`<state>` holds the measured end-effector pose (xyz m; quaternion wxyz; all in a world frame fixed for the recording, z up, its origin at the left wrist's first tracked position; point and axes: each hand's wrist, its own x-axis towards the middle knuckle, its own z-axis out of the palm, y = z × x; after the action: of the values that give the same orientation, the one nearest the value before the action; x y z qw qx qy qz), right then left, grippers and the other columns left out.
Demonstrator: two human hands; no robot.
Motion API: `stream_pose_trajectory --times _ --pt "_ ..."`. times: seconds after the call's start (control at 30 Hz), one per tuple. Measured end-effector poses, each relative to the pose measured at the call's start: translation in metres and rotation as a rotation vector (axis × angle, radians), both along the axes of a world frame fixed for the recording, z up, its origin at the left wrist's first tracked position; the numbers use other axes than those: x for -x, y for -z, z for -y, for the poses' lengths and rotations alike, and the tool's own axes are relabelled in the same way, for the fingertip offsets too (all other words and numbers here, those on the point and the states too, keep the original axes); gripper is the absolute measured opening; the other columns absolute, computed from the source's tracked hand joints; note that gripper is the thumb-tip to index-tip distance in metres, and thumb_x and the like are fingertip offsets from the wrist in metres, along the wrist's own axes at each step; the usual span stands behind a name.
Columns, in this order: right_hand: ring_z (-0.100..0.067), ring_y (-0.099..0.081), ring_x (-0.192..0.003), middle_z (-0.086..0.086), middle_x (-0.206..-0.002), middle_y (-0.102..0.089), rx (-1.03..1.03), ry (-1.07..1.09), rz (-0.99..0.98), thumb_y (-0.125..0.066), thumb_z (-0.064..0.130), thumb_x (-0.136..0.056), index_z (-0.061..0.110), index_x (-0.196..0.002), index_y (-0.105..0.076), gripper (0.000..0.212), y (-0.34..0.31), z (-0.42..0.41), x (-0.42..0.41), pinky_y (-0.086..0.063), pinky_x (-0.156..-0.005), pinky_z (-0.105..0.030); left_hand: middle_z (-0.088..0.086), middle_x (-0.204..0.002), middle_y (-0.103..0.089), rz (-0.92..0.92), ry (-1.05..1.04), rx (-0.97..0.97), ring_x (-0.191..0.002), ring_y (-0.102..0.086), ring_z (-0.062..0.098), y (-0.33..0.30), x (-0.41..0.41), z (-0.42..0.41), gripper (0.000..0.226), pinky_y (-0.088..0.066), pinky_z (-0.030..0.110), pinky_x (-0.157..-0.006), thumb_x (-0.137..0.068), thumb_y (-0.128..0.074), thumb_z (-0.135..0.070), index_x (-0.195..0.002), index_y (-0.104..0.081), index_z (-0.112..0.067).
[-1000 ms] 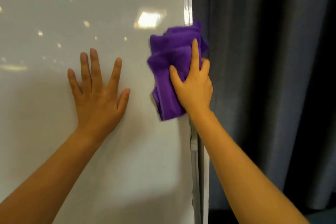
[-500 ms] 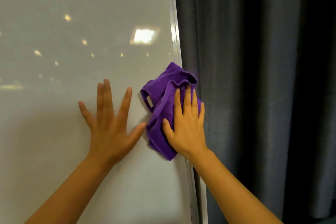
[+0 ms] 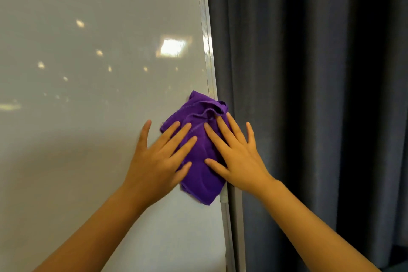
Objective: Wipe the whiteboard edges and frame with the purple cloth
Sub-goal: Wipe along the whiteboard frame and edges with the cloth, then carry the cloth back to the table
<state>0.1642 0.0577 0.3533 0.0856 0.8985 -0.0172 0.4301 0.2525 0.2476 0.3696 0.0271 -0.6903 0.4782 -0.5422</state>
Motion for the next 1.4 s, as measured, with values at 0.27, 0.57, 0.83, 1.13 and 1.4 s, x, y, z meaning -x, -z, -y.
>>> stream_pose_trajectory --times 0.27,0.57,0.83,1.13,1.4 --pt "-0.032 -0.036 -0.134 -0.013 -0.145 -0.040 0.023 -0.034 0.099 -0.067 0.048 -0.073 0.018 -0.138 -0.039 0.077 0.020 -0.008 0.011 -0.026 -0.108 -0.055 0.016 -0.128 -0.059 -0.061 -0.028 0.046 -0.116 -0.057 0.033 0.017 -0.004 -0.010 0.062 -0.045 0.053 -0.094 -0.069 -0.079 -0.026 -0.125 -0.059 -0.009" --pt "-0.033 -0.059 -0.112 -0.016 -0.120 -0.063 0.057 -0.040 0.151 -0.081 0.021 -0.067 0.003 -0.117 -0.061 0.057 0.028 -0.019 0.010 -0.054 -0.081 -0.034 0.014 -0.093 -0.072 -0.083 0.117 0.065 -0.079 -0.069 0.028 0.020 0.002 -0.001 0.046 -0.057 0.035 -0.074 -0.066 -0.080 -0.008 -0.110 -0.067 0.000" --pt "-0.022 -0.066 -0.093 -0.006 -0.102 -0.071 0.157 -0.093 0.189 -0.079 0.019 -0.068 0.010 -0.100 -0.067 0.036 0.030 -0.021 0.009 -0.054 -0.069 -0.025 0.010 -0.082 -0.073 -0.169 0.131 0.015 -0.065 -0.067 0.024 0.023 0.010 -0.010 0.040 -0.056 0.025 -0.052 -0.059 -0.086 -0.011 -0.095 -0.072 -0.004" --pt "-0.017 -0.056 -0.086 0.002 -0.084 -0.068 0.121 -0.176 -0.232 -0.062 0.028 -0.082 0.019 -0.089 -0.068 0.013 0.022 -0.035 0.027 -0.043 -0.083 -0.032 -0.007 -0.116 -0.064 -0.655 0.004 -0.138 -0.103 -0.060 0.016 0.024 0.023 -0.038 0.033 -0.050 0.025 -0.076 -0.083 -0.061 -0.020 -0.114 -0.065 -0.028" --pt "-0.011 -0.063 -0.080 0.000 -0.091 -0.071 -0.294 -0.302 -0.656 -0.067 0.023 -0.079 0.017 -0.091 -0.068 0.013 -0.020 -0.038 0.054 -0.052 -0.075 -0.020 -0.006 -0.098 -0.069 -0.950 0.046 -0.234 -0.086 -0.061 0.012 -0.014 0.036 -0.048 0.026 -0.051 0.030 -0.079 -0.075 -0.068 -0.016 -0.098 -0.074 -0.025"
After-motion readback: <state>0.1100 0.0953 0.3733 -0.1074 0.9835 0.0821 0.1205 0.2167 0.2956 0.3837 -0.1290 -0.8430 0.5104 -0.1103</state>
